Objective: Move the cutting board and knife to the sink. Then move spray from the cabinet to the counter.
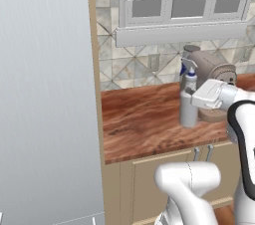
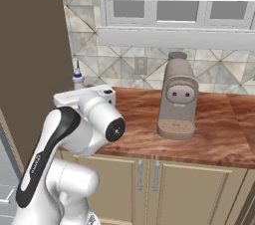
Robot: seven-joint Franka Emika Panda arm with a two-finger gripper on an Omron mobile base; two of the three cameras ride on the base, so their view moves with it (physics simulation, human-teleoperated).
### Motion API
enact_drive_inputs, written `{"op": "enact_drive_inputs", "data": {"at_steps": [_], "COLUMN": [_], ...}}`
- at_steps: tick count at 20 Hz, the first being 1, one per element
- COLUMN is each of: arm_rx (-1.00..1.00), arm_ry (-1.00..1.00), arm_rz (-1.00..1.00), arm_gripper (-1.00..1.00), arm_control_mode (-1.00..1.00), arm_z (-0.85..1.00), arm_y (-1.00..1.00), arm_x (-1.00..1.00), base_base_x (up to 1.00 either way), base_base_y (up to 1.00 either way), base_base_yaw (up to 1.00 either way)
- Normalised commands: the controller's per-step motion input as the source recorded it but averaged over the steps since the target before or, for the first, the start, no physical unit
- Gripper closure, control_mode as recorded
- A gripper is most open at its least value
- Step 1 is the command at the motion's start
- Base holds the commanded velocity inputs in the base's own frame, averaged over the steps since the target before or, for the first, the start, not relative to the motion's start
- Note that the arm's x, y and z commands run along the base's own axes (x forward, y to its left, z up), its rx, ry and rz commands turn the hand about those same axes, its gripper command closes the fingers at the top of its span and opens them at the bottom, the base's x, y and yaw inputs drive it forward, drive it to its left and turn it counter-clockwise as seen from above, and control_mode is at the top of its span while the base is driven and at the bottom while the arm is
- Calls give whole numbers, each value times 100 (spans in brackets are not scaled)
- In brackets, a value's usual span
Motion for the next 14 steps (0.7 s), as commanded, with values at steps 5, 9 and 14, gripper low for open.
{"op": "enact_drive_inputs", "data": {"at_steps": [5,9,14], "arm_rx": [2,9,12], "arm_ry": [-4,-8,-8], "arm_rz": [-1,0,0], "arm_gripper": [100,100,100], "arm_control_mode": [-100,-100,-100], "arm_z": [-43,-53,-52], "arm_y": [14,10,8], "arm_x": [20,23,20], "base_base_x": [0,0,0], "base_base_y": [0,0,0], "base_base_yaw": [0,0,0]}}
